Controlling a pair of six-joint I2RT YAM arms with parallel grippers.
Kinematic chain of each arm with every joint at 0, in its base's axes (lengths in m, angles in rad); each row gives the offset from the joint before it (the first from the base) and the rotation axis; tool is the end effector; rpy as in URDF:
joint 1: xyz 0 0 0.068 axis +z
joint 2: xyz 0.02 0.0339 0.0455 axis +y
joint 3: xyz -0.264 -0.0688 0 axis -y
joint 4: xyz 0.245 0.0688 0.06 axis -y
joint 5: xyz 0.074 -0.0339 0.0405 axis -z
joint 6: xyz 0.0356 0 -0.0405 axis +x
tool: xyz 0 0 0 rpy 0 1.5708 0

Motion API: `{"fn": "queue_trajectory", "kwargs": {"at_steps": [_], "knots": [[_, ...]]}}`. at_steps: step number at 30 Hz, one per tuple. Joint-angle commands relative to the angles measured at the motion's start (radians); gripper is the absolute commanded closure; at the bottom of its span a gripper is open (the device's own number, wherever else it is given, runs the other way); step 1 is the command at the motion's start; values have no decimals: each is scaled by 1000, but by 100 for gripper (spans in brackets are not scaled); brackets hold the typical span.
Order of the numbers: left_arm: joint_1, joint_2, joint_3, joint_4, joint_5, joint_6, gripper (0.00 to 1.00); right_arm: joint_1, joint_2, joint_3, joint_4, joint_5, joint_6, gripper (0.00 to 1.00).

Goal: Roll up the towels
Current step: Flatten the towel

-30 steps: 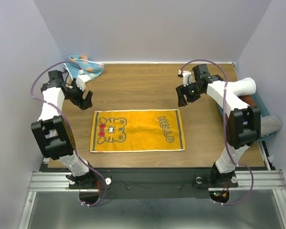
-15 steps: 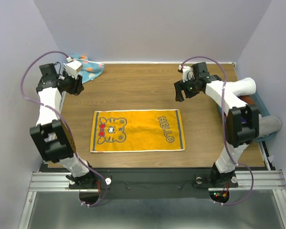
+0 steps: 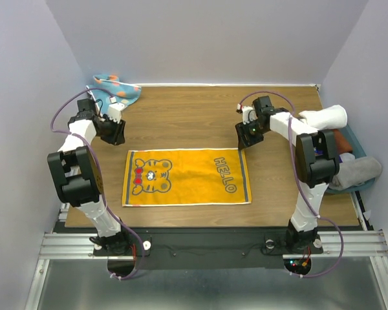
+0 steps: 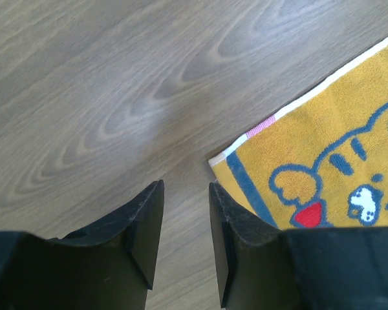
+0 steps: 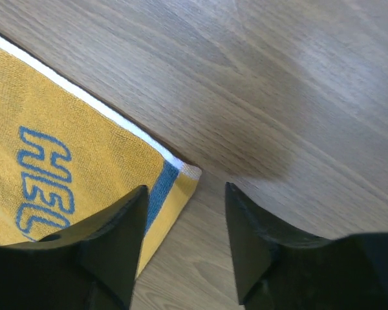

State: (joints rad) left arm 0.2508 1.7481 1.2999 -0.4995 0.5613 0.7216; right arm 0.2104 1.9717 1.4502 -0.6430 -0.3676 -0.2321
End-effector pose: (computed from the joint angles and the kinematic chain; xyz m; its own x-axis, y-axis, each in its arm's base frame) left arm 0.3671 0.0745 0.2367 -0.5306 0.4414 -0.7236 0.5878 0.8067 0.0610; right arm 0.3961 0.0977 0.1880 -0.7975 -0.3898 -0.4605 -0.5315 0.8151 0.2304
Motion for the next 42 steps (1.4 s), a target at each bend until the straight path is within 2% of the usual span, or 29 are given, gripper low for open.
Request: {"fn": "queue_trajectory", "kwargs": {"at_steps": [1, 6, 10, 17, 20, 21, 30, 32, 33, 36, 37, 39, 40, 42], "knots": [[-8, 31, 1, 21, -24, -5, 55, 1, 36, 10, 8, -34, 8, 46], [-19, 71, 12, 4, -11, 13, 53, 3, 50, 4, 6, -42, 7, 47], [-19, 97, 16, -2, 14, 12, 53, 3, 62, 6, 5, -62, 11, 56], [-21, 133, 25, -7, 31, 6, 53, 1, 67, 3, 2, -119, 20, 77], [-22, 142, 30, -26, 63, 12, 53, 3, 65, 3, 0, -128, 19, 97], [-22, 146, 33, -33, 74, 13, 53, 3, 64, 1, -1, -129, 17, 99], [-24, 191, 33, -47, 100, 16, 53, 1, 36, -7, -3, -117, 1, 99], [-24, 192, 32, -40, 103, 16, 57, 1, 29, -7, -3, -116, -3, 99], [-25, 195, 33, -40, 109, 18, 65, 1, 26, -5, -3, -113, -6, 99], [-25, 195, 36, -40, 121, 22, 74, 0, 24, -4, -3, -100, -7, 99], [-25, 197, 38, -37, 129, 22, 83, -3, 24, 1, -3, -100, -6, 99], [-24, 206, 48, -39, 137, 15, 91, -16, 27, 9, -3, -105, -7, 99], [-24, 212, 53, -48, 152, 15, 99, -22, 27, 15, -3, -102, -10, 99], [-25, 217, 68, -53, 175, 15, 100, -26, 27, 21, -3, -100, -16, 99]]}}
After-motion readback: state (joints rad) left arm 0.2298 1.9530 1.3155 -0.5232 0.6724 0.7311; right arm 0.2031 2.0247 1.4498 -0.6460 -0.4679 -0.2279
